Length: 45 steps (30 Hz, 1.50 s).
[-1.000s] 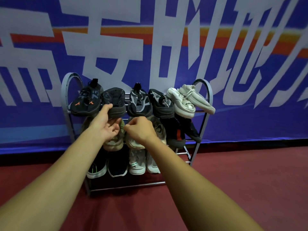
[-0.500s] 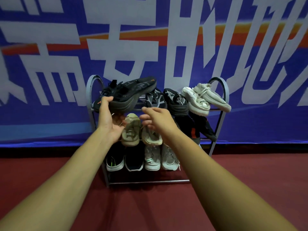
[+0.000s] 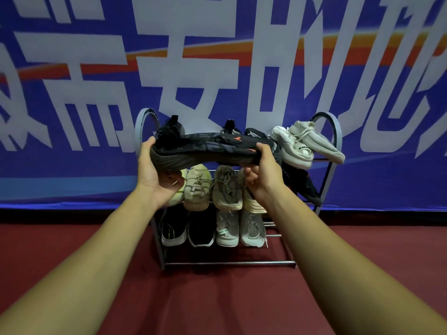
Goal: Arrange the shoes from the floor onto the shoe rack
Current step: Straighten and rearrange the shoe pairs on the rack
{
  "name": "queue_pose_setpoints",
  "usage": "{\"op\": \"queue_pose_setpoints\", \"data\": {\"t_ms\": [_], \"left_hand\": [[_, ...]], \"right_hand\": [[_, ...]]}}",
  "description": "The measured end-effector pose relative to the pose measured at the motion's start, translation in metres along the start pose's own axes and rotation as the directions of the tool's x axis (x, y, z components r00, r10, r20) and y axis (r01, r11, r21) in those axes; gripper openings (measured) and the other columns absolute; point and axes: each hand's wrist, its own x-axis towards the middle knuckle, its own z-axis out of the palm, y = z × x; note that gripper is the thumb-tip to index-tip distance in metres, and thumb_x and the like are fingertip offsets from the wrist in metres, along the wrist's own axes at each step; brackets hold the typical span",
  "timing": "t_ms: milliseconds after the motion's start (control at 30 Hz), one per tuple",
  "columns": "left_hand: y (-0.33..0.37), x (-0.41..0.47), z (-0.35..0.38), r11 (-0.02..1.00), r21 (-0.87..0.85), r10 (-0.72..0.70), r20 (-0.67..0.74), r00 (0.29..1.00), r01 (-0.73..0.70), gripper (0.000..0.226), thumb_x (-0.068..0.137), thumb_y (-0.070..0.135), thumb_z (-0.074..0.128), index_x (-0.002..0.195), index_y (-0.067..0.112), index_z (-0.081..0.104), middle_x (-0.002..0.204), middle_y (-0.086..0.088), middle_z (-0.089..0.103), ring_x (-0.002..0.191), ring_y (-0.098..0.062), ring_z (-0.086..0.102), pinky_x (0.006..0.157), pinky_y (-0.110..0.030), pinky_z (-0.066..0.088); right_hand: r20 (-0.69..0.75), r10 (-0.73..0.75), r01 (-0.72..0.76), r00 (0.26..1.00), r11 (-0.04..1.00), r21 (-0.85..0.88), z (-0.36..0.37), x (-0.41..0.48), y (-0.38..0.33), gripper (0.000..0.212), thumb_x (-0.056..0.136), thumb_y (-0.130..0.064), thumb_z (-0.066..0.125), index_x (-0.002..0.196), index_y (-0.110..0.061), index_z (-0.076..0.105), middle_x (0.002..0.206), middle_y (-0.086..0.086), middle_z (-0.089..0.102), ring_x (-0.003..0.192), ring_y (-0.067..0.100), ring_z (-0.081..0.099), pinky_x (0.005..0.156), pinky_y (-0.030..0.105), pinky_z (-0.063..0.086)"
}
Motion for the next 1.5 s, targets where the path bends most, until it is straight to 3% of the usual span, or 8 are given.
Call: {"op": "queue_pose_setpoints", "data": {"t_ms": [200,333,600,733,867,1067,1233,1500], "left_hand": [[0.002,0.011,0.011,0.994,-0.105,-0.022,-0.017,1.000,0.021,0.073,0.073,0.078,0.058,0.109,0.016,0.067,0.091,-0.003,0.062,0.063,-0.014,0.047,0.057,-0.026,0.035],[-0.004,0.006,0.038,0.998,0.004,-0.065,0.013,0.998,0.065,0.048,0.089,0.052,0.062,0.121,0.016,0.065,0.097,0.000,0.064,0.075,-0.012,0.054,0.058,-0.023,0.036],[-0.010,-0.010,0.085,0.934,0.325,-0.145,-0.033,0.989,0.148,0.016,0.087,0.035,0.070,0.088,0.019,0.065,0.078,0.001,0.065,0.066,-0.012,0.056,0.054,-0.025,0.039],[-0.008,-0.006,0.082,0.946,0.300,-0.095,-0.110,0.989,0.125,0.010,0.087,0.019,0.067,0.079,0.018,0.060,0.074,0.000,0.058,0.060,-0.012,0.049,0.055,-0.025,0.034],[-0.006,0.000,0.078,0.933,0.353,-0.026,-0.124,0.992,0.068,0.009,0.086,0.015,0.066,0.081,0.018,0.060,0.074,-0.001,0.060,0.063,-0.013,0.051,0.057,-0.026,0.035],[-0.006,0.000,0.071,0.967,0.253,0.040,-0.093,0.995,-0.015,0.024,0.082,0.028,0.076,0.103,0.017,0.072,0.093,-0.004,0.075,0.074,-0.014,0.065,0.066,-0.028,0.045],[-0.022,0.000,0.061,0.980,0.198,0.018,-0.159,0.987,0.014,0.007,0.078,0.013,0.077,0.082,0.012,0.072,0.087,-0.013,0.072,0.069,-0.023,0.065,0.078,-0.035,0.050],[-0.019,0.019,0.047,0.998,0.067,0.024,-0.201,0.979,-0.011,0.007,0.078,0.002,0.071,0.078,0.007,0.065,0.079,-0.016,0.065,0.074,-0.030,0.059,0.077,-0.041,0.047]], "right_hand": [[-0.031,0.009,-0.006,0.999,0.997,0.082,0.004,0.002,-0.015,0.024,0.085,-0.033,0.059,0.102,-0.016,0.061,0.089,0.010,0.069,0.039,0.007,0.044,0.030,0.016,0.024],[-0.019,-0.009,0.012,1.000,0.991,0.133,0.016,-0.008,-0.021,0.016,0.083,-0.021,0.060,0.096,-0.012,0.061,0.073,0.003,0.062,0.041,0.007,0.043,0.032,0.015,0.025],[0.211,-0.026,0.074,0.977,0.972,-0.222,0.031,-0.046,-0.018,0.017,0.084,-0.016,0.069,0.095,-0.017,0.057,0.078,0.008,0.065,0.045,0.010,0.048,0.045,0.023,0.030],[0.216,0.090,-0.035,0.972,0.968,-0.247,0.017,-0.057,-0.024,0.027,0.089,-0.036,0.067,0.098,-0.011,0.071,0.084,0.010,0.074,0.047,0.010,0.053,0.050,0.023,0.033],[0.116,0.097,-0.073,0.988,0.978,-0.197,0.010,-0.039,-0.008,0.016,0.091,-0.023,0.063,0.081,-0.010,0.060,0.049,-0.003,0.052,0.039,0.008,0.042,0.044,0.021,0.026],[0.159,0.101,-0.100,0.982,0.995,-0.015,0.032,-0.021,0.006,0.010,0.088,-0.011,0.071,0.083,-0.010,0.063,0.053,-0.001,0.052,0.039,0.006,0.043,0.034,0.016,0.027],[0.151,0.085,-0.068,0.985,0.991,-0.116,0.043,-0.012,0.028,0.023,0.087,-0.017,0.075,0.080,-0.016,0.052,0.044,-0.003,0.048,0.035,0.008,0.038,0.038,0.022,0.029],[0.264,0.056,0.017,0.963,0.963,-0.268,0.049,-0.003,0.038,0.026,0.088,-0.027,0.075,0.103,-0.013,0.059,0.093,0.018,0.062,0.058,0.016,0.053,0.047,0.023,0.039]]}}
